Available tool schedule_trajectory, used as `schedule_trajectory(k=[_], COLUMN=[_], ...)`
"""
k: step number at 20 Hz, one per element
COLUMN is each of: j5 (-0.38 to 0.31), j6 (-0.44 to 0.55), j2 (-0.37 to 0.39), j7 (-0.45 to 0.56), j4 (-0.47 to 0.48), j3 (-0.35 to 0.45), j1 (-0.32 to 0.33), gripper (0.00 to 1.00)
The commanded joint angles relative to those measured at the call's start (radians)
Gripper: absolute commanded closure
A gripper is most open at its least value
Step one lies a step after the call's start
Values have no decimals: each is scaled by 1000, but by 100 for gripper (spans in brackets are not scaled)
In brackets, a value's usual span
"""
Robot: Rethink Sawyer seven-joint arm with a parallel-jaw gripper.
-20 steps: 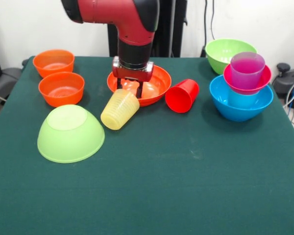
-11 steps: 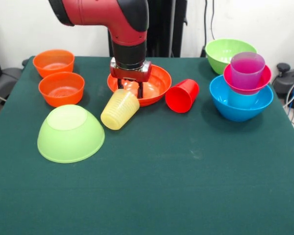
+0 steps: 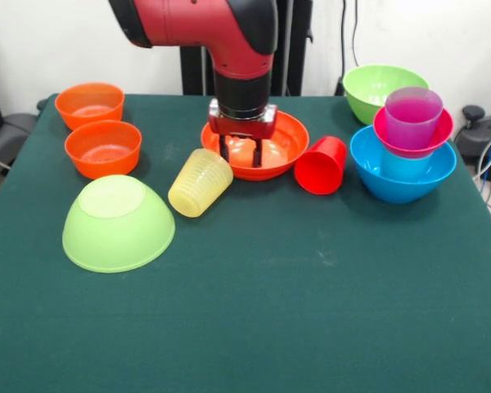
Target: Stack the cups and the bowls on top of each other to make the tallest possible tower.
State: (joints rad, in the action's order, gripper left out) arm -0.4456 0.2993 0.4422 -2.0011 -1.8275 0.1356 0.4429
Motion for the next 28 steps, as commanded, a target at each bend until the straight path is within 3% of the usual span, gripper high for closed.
schedule_trajectory(k=[1, 22, 28], j5=[83, 144, 173], j6=[-163, -163, -164], j2=[-263, -264, -258], j7=[-152, -132, -160], j4=[33, 28, 38], j3=[173, 188, 176], j1=[-92, -88, -119], gripper=[0, 0, 0])
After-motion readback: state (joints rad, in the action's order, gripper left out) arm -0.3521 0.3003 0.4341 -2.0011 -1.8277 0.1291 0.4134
